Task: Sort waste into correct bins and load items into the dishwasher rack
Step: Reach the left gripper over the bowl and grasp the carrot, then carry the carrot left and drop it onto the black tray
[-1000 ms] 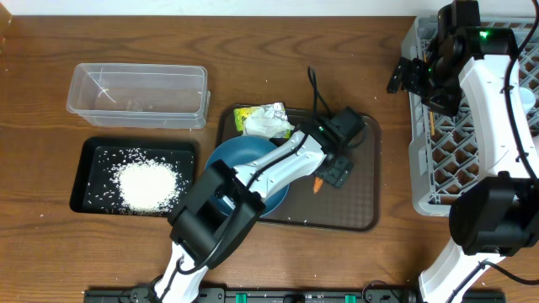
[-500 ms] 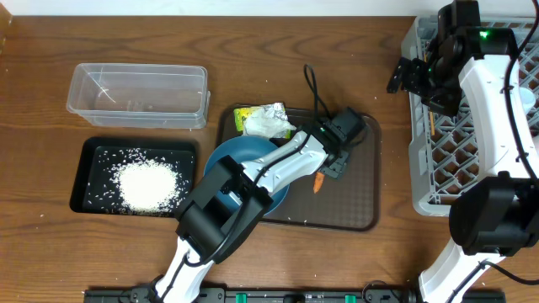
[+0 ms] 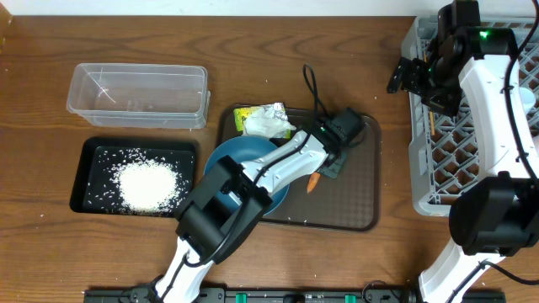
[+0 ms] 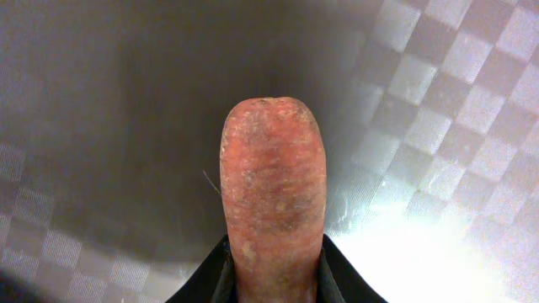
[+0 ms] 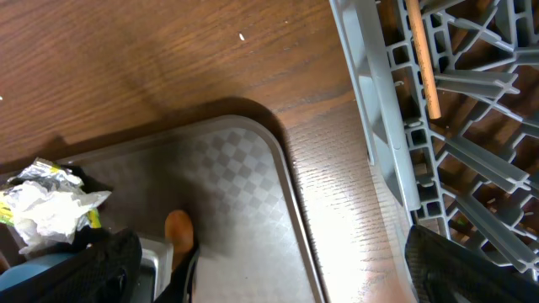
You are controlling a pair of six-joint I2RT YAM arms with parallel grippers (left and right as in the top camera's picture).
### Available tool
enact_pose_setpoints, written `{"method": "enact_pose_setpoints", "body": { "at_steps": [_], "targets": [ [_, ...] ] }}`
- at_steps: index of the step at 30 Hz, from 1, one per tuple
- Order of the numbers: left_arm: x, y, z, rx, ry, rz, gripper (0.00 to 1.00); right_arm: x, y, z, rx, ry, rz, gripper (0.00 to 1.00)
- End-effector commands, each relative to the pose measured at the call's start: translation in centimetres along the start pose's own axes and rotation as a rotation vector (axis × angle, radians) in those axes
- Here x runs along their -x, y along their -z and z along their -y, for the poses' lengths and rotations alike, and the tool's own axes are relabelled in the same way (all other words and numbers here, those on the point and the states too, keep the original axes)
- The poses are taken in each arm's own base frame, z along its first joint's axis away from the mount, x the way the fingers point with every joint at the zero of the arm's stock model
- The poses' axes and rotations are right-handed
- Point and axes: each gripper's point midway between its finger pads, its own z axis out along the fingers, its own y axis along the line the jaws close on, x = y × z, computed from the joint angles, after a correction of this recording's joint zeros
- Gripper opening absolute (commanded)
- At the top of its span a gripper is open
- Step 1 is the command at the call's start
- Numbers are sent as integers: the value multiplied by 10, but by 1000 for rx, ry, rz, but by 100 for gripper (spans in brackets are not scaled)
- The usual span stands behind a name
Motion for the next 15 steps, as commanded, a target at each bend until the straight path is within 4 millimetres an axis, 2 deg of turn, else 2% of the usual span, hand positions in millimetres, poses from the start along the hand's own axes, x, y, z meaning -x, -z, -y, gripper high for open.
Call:
{"method": "enact_pose_setpoints", "body": {
  "at_steps": [1, 5, 8, 12, 14, 15],
  "targets": [
    [14, 37, 2, -30, 21, 68, 19, 0, 6, -1, 4, 4, 15, 99],
    [23, 78, -10, -42, 65, 123, 19, 0, 6, -1, 4, 4, 15, 99],
    [26, 109, -38, -33, 146, 150, 19, 0, 6, -1, 4, 4, 15, 99],
    [19, 146, -98, 8, 308, 156, 19, 0, 6, -1, 4, 4, 15, 99],
    [6, 164, -143, 46, 441, 141, 19, 0, 6, -1, 4, 4, 15, 99],
    [2, 168, -156, 58, 480, 134, 19, 0, 6, -1, 4, 4, 15, 99]
  ]
}}
